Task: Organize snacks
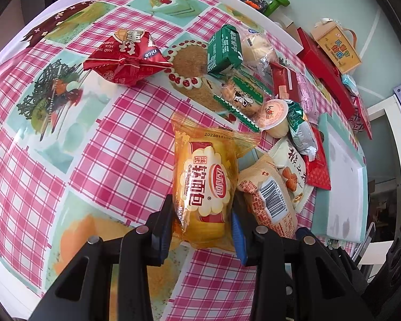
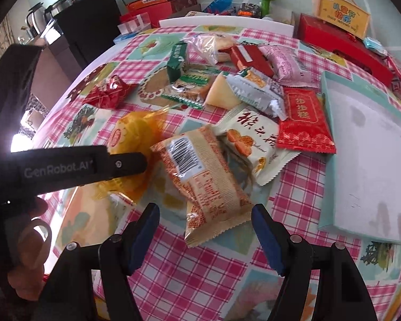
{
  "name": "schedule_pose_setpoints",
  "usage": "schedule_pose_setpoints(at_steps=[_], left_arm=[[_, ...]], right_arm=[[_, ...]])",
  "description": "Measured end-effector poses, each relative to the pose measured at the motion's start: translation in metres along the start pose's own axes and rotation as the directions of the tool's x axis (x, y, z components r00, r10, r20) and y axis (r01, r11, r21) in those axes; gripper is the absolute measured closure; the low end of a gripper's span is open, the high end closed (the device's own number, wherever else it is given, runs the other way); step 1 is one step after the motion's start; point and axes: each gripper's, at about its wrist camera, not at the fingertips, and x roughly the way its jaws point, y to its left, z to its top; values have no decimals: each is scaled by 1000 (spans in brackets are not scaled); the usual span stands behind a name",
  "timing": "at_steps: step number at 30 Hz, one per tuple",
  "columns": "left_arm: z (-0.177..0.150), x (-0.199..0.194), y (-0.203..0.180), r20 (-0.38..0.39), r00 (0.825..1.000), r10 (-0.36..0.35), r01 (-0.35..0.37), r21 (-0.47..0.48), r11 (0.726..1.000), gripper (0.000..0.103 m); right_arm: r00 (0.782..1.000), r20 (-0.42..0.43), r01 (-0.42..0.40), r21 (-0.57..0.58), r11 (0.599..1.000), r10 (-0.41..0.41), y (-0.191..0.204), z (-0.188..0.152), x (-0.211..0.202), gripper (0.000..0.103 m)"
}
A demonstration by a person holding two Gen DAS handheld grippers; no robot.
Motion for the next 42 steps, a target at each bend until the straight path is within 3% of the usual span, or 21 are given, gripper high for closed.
schedule_pose_setpoints(at_steps=[10, 17, 25, 42], left_arm=[[1, 1, -1, 1, 1000, 7, -7, 6, 1000, 63], [1, 1, -1, 3, 1000, 12, -12, 11, 1000, 63], [2, 4, -4, 4, 1000, 16, -16, 14, 1000, 63], [1, 6, -7, 4, 1000, 21, -21, 19, 1000, 63]], right_arm=[[998, 66, 16, 0, 1000, -15, -9, 19, -10, 28], [999, 25, 22, -28, 999, -22, 2, 19, 6, 30], [999, 14, 49, -22, 999, -49, 8, 17, 14, 53], [987, 19, 161, -54, 986, -160, 23, 13, 21, 58]])
